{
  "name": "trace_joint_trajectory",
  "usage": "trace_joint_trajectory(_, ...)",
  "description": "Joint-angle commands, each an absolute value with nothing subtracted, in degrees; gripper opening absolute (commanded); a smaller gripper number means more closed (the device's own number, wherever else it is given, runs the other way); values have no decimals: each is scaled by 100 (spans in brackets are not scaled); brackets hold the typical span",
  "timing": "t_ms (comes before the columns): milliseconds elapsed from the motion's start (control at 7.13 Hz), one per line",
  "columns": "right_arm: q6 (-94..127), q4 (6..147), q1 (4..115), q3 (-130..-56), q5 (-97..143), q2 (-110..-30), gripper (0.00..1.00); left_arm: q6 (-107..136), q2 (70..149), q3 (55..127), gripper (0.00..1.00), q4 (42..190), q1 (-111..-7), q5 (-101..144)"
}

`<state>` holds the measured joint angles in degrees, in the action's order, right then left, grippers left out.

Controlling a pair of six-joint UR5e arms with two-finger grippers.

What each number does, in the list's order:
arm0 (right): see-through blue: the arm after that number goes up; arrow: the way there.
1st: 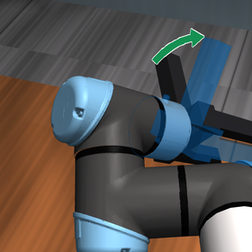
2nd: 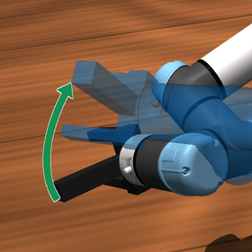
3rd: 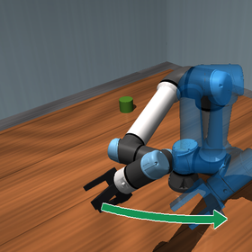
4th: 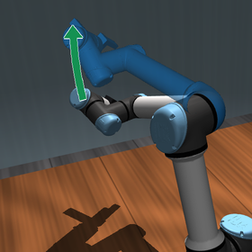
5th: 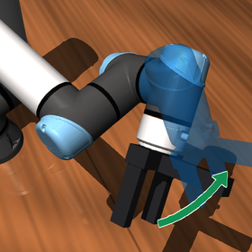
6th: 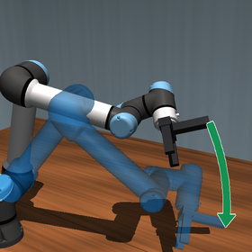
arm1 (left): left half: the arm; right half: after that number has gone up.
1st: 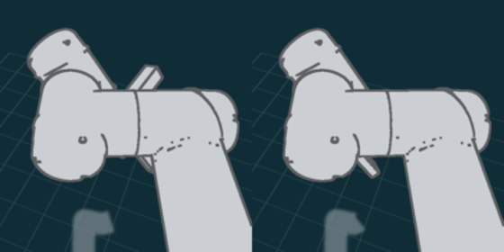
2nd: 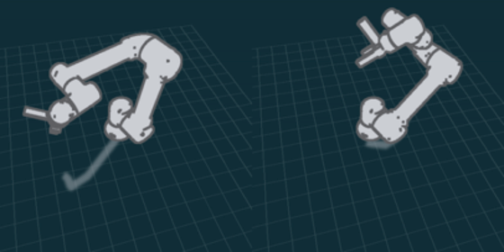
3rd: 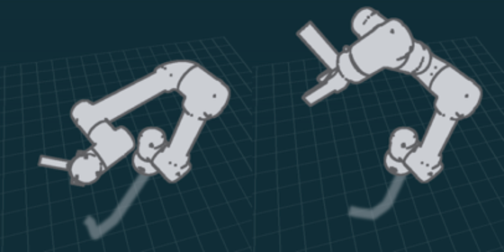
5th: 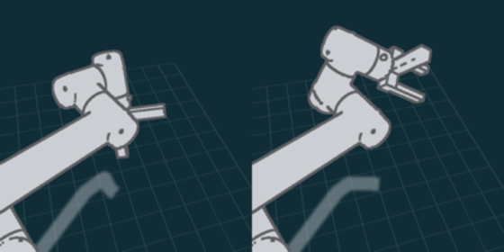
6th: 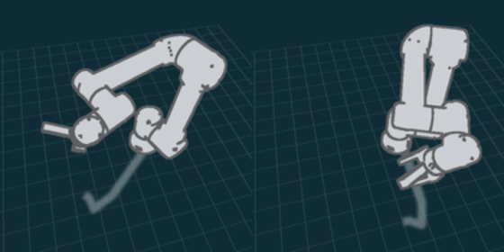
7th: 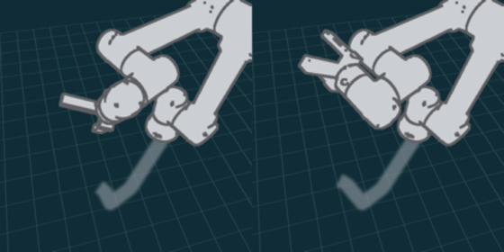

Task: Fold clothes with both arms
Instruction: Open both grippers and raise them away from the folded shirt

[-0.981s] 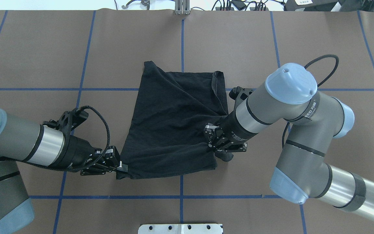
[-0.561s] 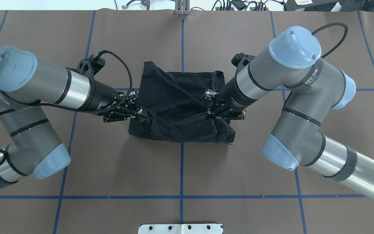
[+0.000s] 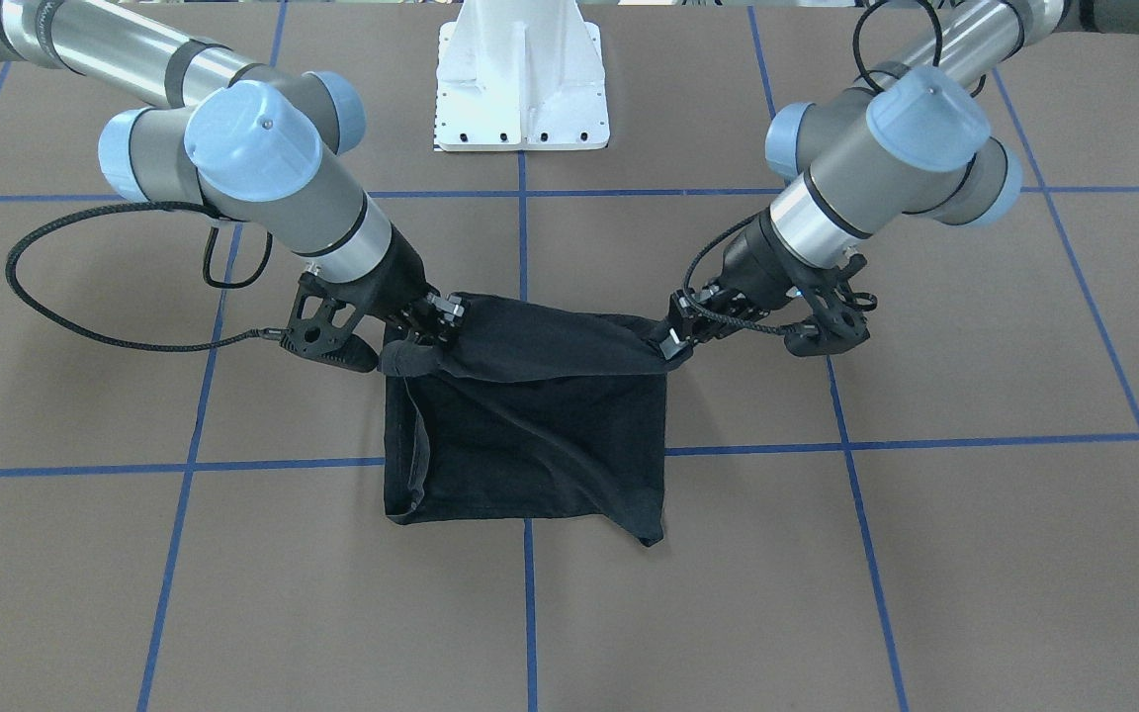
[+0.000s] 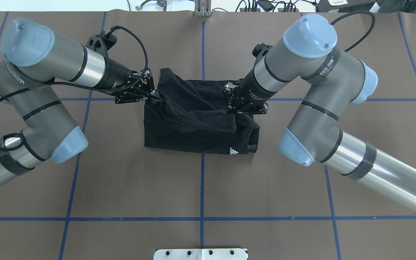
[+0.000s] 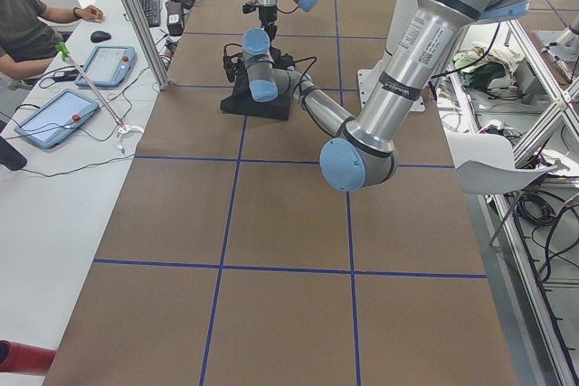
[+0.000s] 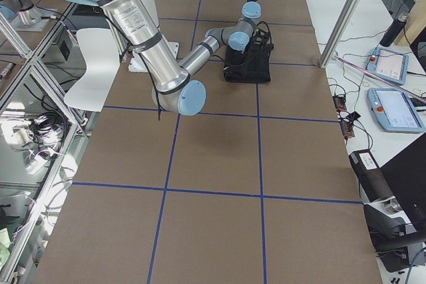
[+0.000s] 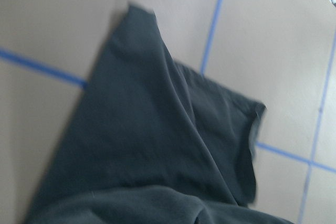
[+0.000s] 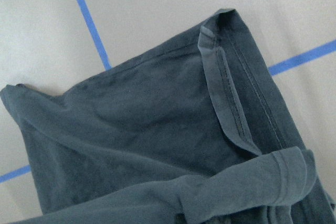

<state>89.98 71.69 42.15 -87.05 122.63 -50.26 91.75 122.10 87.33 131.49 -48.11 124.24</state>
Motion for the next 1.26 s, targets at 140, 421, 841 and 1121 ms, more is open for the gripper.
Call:
trace_joint_trajectory(140,9009,6434,4254,-7928,11962,-4922,0,9280,12770,7176,0,13997,-4834,12217)
trace_joint_trajectory(421,9009,6425,4254,-7919,11866,-4904,0,9351,12814,7022,0,14229,-4834,12032)
trace_joint_trajectory(841,9061,6425,4297,-7840,11768,-4782,100,9343,12894,7049,100,14256,-4834,12023)
trace_joint_trajectory(1121,9105,6451,4385,-7849,11804,-4773,99,9264,12885,7058,100,14221,-4843,12023)
